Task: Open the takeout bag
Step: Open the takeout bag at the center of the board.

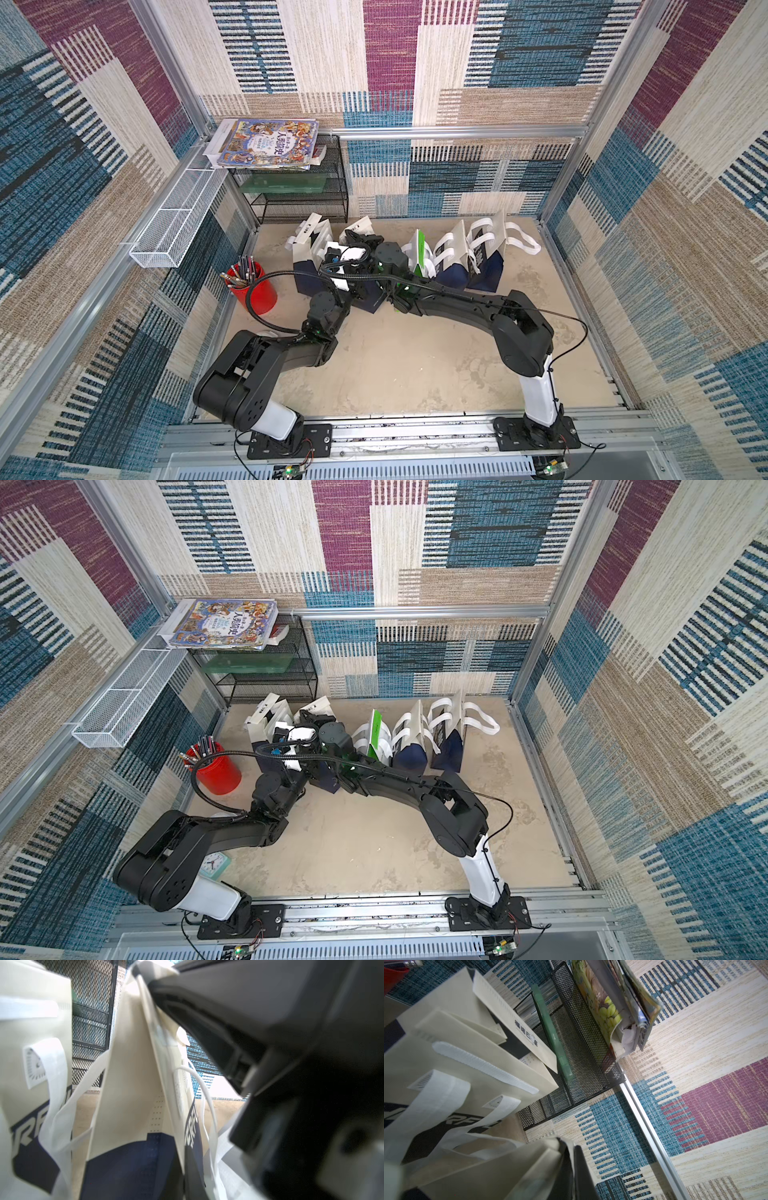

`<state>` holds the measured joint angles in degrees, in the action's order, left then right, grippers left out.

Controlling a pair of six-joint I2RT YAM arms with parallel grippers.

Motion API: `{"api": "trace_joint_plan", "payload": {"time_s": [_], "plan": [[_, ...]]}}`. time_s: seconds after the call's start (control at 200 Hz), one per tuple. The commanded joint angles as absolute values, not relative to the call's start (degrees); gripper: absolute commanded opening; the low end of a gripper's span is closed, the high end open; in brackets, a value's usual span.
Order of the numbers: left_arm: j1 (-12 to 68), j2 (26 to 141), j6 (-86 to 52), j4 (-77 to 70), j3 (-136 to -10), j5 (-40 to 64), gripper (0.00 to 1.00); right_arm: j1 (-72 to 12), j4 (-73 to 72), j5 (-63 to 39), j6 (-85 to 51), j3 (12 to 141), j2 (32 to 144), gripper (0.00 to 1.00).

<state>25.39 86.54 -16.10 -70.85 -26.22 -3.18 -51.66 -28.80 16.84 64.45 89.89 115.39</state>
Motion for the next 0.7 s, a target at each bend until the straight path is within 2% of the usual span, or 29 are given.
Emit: {"api": "trace_joint_plan", "payload": {"time_s": [0.0, 0.315, 0.696], "plan": [[25.5, 86.1, -12.2, -67.9, -26.4, -4.3, 0.00, -51.5, -22.8, 15.5, 66.1, 90.9, 113.2, 0.00], [25.4, 85.7, -10.4, -62.4, -27.2, -6.8, 0.00, -52.1, -7.2, 14.5, 69.8, 94.6, 109.5, 0.00], [25.4, 86.0, -9.1, -59.6, -27.4, -8.4, 0.00, -53.1, 11.2, 16.7, 74.7, 105.8, 111.5, 0.00]]}}
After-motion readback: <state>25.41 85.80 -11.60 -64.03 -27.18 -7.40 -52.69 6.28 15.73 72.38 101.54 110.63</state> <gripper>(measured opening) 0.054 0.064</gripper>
